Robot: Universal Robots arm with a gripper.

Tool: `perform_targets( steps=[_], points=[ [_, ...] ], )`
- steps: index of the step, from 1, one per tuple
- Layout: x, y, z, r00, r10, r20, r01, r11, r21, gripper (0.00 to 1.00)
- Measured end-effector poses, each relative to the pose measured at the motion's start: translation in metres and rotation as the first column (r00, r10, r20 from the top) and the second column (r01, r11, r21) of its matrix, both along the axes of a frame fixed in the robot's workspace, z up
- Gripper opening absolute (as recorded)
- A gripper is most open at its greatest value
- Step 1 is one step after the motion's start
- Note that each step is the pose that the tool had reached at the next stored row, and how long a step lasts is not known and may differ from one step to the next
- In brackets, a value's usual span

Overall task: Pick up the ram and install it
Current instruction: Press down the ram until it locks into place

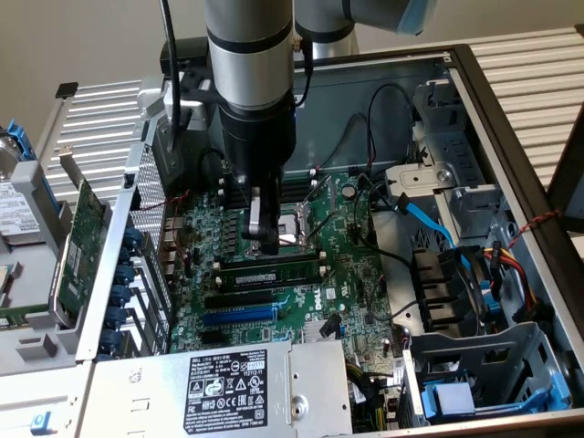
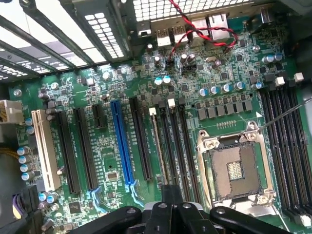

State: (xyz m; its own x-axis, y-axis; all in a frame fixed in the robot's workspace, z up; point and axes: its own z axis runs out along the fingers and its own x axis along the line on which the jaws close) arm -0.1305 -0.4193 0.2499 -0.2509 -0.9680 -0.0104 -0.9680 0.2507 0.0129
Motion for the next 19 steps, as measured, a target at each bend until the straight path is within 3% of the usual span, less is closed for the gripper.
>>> perform_targets(
  steps=[5,9,19],
  points=[
    [-0.0001,0.0000,0.0000,0.9978,-0.066,-0.0008,0.066,0.9978,0.0000,0.10],
    [0.0000,0.0000,0.0000,0.9928,-0.119,-0.0015,0.119,0.9928,-0.0001,0.10],
    [0.0000,0.0000,0.0000,0.9695,-0.245,-0.0020,0.245,0.9696,-0.0005,0.10]
  ],
)
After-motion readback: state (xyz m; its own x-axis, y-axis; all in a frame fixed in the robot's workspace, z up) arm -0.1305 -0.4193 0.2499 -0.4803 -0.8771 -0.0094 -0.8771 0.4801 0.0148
